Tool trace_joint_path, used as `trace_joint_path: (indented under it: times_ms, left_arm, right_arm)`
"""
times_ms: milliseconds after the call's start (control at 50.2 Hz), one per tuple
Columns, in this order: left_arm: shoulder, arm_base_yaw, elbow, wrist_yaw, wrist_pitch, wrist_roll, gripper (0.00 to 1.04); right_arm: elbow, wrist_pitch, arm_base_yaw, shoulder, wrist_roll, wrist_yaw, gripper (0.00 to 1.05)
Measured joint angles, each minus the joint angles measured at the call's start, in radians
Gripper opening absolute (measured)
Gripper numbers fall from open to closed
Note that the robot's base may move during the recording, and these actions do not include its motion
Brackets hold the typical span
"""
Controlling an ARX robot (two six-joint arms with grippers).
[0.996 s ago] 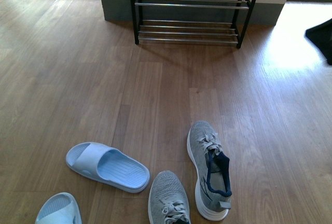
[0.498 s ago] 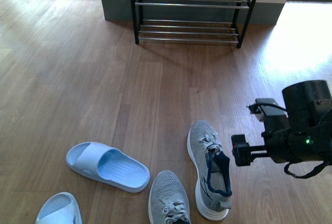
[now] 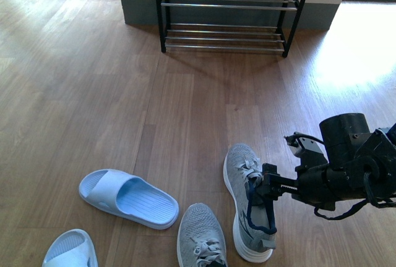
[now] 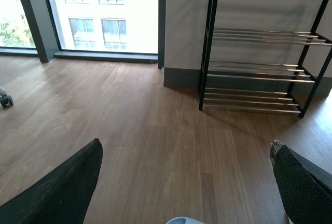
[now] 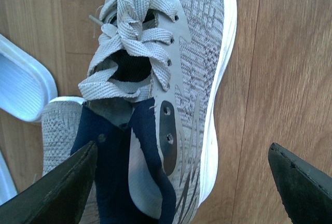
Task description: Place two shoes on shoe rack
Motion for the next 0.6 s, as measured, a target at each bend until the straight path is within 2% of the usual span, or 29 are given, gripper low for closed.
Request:
trace_joint_path:
  times_ms: [319, 359, 598]
  left_arm:
    - [0.000, 0.000, 0.000, 0.000, 0.000, 0.000, 0.95]
    - [0.000, 0.000, 0.000, 0.000, 0.000, 0.000, 0.95]
    - [0.000, 0.000, 0.000, 0.000, 0.000, 0.000, 0.95]
  right_arm:
    - [0.051, 0.078, 0.007, 0.120, -0.069, 0.100, 0.95]
    - [0.058, 0.071, 0.005, 0.130, -0.075, 0.134, 0.88]
    - [0.046, 0.077, -0.036, 0.128, -0.128, 0.146, 0.43]
